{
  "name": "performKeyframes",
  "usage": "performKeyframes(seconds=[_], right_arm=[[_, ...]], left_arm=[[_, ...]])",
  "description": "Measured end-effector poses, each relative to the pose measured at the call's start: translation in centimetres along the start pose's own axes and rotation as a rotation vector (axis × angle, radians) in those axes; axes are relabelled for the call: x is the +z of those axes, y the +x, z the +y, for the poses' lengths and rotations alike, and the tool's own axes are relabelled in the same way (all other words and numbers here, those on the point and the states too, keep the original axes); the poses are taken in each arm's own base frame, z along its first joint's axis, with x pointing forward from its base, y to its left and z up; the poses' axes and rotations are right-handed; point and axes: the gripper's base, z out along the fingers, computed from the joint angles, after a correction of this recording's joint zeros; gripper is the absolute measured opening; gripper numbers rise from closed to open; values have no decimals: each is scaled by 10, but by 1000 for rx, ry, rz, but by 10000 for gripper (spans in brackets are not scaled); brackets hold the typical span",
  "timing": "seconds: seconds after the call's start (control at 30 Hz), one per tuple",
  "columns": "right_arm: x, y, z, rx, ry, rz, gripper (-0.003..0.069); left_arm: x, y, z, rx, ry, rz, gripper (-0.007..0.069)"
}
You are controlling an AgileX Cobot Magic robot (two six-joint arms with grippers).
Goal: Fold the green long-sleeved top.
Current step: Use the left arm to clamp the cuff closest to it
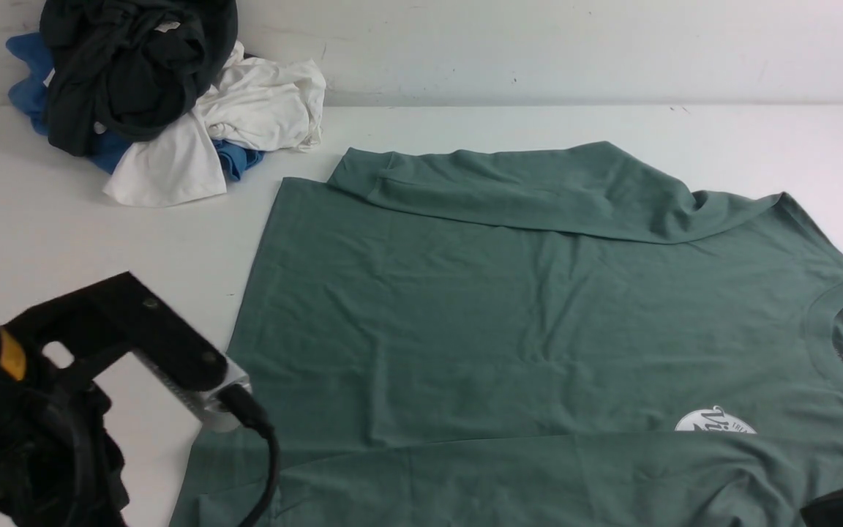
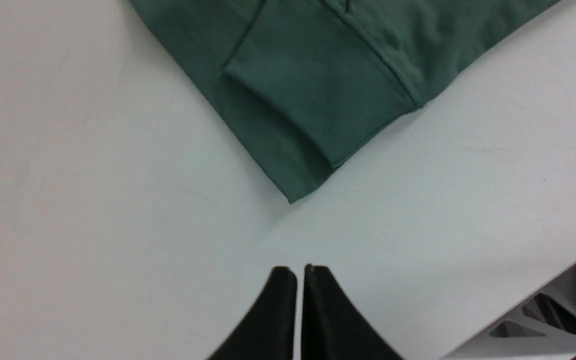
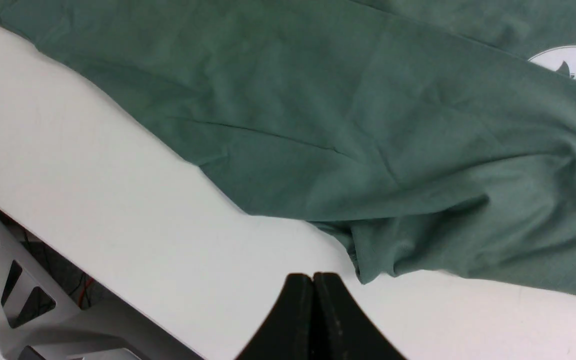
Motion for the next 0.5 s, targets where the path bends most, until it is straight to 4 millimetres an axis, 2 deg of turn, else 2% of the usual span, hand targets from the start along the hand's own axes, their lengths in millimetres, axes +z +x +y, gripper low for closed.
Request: performKeyframes(seconds=[0.17,0.3,0.37,0.4,0.5], right_arm=[[-3,1,3,1,-18,-20,-15],[-2,1,9,-31,-48,-13,-15],[-1,1,12,-54,-59,-8,-15],[0,2,15,-83,-70,-1,-15],[1,3,18,-122,-77,12,-15]], left_arm=[[10,-30,-3,144,-32,59,107],[30,-59,-2,263,-67,129,238],[39,-64,-1,275,-69,142,272],[54,-71,1,286,-63,176,323],[82,-80,4,299,-54,238,390]])
